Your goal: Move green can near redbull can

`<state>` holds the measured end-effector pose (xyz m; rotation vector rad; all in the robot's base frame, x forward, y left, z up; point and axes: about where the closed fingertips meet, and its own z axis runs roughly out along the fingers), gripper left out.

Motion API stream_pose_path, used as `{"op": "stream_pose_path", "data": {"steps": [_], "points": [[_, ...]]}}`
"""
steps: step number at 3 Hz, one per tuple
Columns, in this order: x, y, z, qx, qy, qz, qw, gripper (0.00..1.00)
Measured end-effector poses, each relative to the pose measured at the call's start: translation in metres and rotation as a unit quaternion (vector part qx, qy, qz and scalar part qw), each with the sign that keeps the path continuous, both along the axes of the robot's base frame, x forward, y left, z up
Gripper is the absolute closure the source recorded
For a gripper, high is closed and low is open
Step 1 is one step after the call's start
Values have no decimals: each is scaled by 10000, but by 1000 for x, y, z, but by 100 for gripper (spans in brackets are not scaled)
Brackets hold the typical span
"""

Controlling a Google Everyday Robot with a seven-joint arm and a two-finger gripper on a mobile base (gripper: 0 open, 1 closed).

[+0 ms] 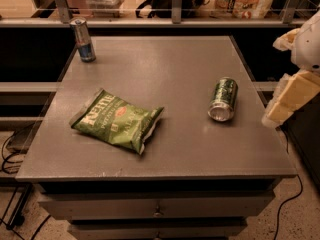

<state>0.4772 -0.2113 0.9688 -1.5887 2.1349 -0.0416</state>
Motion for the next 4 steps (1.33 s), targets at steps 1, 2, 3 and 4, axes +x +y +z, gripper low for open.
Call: {"op": "stream_pose_path", "data": {"steps": [1,2,3,4], "points": [[11,15,-20,299,231,61,9993,0],[30,27,-41,674,360,12,9971,0],[50,37,-61,938,417,-54,9947,0],[67,44,-78,1072,462,-122,9931,0]]}}
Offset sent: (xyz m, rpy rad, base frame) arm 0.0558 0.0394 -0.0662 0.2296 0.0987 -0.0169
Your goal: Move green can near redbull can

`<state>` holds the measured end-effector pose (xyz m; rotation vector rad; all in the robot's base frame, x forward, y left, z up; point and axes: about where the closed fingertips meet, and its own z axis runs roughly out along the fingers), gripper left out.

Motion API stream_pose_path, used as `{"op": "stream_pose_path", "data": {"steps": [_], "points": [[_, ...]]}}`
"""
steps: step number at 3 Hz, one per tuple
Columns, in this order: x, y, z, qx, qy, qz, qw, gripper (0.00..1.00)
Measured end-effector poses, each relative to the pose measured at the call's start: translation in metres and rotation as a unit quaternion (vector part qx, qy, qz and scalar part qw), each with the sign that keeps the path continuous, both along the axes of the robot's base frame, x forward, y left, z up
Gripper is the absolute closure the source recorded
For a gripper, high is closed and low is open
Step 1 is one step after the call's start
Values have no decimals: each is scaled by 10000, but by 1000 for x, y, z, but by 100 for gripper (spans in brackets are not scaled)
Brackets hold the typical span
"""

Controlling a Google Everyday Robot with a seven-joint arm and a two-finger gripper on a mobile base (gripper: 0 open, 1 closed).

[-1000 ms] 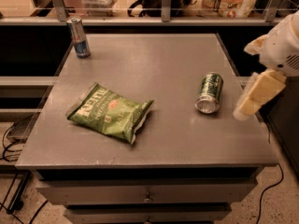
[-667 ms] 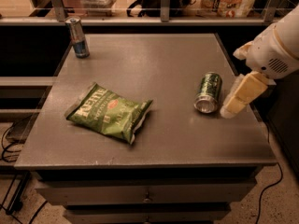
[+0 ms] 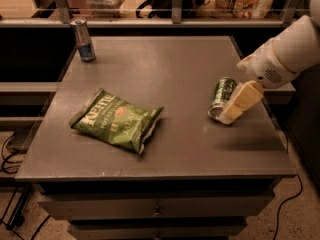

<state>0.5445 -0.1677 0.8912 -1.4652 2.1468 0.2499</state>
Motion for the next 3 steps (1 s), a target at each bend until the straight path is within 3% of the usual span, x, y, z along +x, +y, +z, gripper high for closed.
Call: {"op": "stream_pose_path", "data": {"steps": [1,2,3], "points": [[18,5,-19,43,72,-76,9999,0],[33,9,-54,-19,324,-122,9994,0],[36,10,-58,-34,382,-132,9992,29]]}}
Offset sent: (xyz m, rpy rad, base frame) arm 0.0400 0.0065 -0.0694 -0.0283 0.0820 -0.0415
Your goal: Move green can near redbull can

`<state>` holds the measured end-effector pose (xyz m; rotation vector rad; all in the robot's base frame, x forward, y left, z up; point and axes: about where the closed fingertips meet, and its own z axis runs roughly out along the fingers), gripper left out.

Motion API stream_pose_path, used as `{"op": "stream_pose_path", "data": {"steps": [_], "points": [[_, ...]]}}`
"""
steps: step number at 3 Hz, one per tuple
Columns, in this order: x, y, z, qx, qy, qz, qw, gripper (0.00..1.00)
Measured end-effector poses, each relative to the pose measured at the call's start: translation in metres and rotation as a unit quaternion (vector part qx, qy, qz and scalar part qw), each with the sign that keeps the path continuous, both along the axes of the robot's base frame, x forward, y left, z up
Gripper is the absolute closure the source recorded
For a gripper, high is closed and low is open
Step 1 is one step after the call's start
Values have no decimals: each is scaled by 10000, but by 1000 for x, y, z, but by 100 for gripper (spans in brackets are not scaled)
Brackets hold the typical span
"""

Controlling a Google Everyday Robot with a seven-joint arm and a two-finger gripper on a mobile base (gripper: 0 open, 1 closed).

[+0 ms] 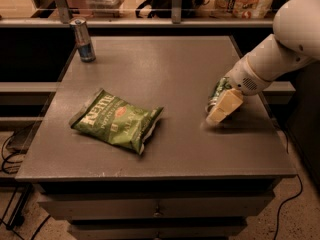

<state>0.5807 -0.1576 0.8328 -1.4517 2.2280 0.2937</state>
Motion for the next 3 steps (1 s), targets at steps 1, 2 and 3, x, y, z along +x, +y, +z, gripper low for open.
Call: {"op": "stream_pose_path", "data": {"steps": [1,2,3], "points": [[0,0,0,0,0,0,10000,52],[5,3,35,-171,-374,52,9991,76],[16,12,99,-363,-1059,203,9935,98]]}}
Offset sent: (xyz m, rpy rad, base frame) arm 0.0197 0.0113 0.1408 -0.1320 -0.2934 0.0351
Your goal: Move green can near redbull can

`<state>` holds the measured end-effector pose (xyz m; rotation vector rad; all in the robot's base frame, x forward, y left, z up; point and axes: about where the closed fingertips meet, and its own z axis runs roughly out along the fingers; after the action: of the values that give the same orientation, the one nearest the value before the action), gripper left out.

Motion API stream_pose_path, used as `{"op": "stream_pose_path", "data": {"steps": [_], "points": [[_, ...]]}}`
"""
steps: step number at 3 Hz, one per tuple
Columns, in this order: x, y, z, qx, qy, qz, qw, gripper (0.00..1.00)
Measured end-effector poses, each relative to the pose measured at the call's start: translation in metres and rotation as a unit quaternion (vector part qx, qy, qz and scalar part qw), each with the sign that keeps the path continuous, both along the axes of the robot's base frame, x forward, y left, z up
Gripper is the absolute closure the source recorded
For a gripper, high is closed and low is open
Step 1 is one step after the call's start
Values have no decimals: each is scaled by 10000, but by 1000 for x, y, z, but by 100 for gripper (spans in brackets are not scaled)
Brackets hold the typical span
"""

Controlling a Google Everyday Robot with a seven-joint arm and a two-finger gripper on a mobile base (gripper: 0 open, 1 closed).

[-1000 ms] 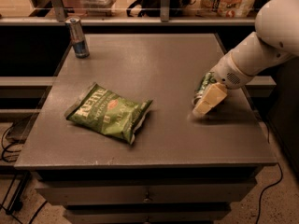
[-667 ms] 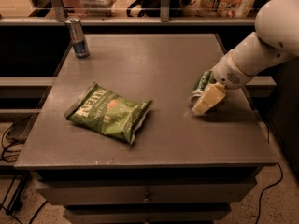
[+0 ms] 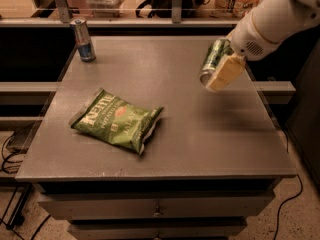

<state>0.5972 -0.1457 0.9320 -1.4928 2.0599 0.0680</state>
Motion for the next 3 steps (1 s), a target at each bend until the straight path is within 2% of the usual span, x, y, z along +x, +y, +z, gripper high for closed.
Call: {"op": "stream_pose_path", "data": {"steps": [1,2,3], "points": [[16,13,49,7,-495,221,9985,100],[20,16,69,48,-684,251,9973,100],[20,22,65,171,-635,281,9974,100]]}}
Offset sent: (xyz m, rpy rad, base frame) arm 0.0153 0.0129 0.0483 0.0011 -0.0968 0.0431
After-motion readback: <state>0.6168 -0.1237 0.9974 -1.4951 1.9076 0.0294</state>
